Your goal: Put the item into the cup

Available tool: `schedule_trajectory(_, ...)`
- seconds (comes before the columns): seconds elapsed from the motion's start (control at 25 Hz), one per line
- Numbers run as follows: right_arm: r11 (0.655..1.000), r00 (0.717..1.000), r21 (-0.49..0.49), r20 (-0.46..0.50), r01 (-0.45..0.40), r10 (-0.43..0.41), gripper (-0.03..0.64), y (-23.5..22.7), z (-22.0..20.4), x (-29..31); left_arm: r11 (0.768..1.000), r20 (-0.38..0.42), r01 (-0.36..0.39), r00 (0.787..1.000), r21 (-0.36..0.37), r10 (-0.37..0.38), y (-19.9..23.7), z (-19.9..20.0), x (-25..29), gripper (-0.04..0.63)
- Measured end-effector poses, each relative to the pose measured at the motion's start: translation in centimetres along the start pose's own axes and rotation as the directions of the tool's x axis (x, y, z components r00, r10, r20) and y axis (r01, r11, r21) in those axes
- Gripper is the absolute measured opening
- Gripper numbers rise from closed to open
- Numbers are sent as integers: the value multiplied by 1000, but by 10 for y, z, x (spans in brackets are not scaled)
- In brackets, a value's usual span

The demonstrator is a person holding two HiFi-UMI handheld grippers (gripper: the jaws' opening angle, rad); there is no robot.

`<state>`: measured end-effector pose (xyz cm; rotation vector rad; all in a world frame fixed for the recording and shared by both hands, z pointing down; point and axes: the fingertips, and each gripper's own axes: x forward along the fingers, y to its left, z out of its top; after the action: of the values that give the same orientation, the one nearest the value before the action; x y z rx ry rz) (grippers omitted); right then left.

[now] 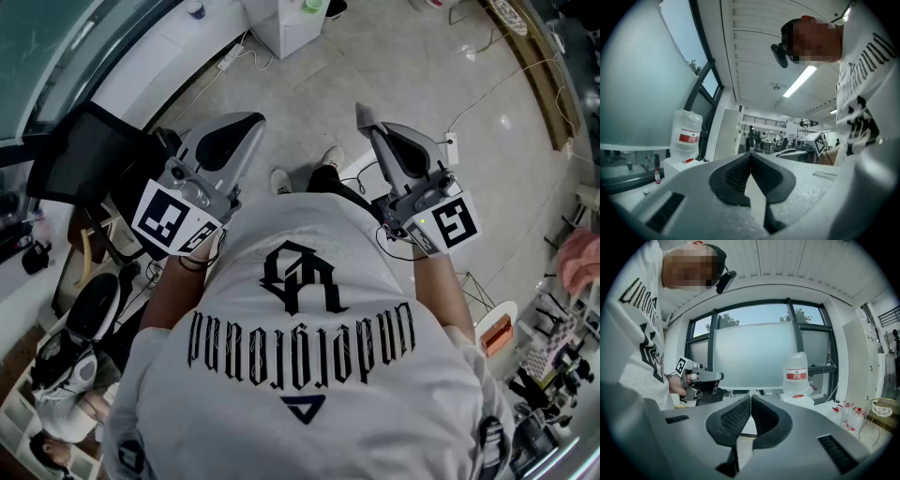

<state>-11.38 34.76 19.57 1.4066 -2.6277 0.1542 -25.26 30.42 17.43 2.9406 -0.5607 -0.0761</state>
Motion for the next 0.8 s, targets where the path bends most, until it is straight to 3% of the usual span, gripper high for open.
schedule_trajectory(0.44, 1000, 1000, 16, 2, -18, 18, 17, -38, -5, 1, 1000, -21, -1, 1000, -8, 1, 2, -5, 38, 15)
schedule_trajectory(0.8, 999, 1000, 22, 12, -26, 26, 17, -108, -8, -6, 999, -27, -31, 999, -7, 31, 8, -7, 103, 14)
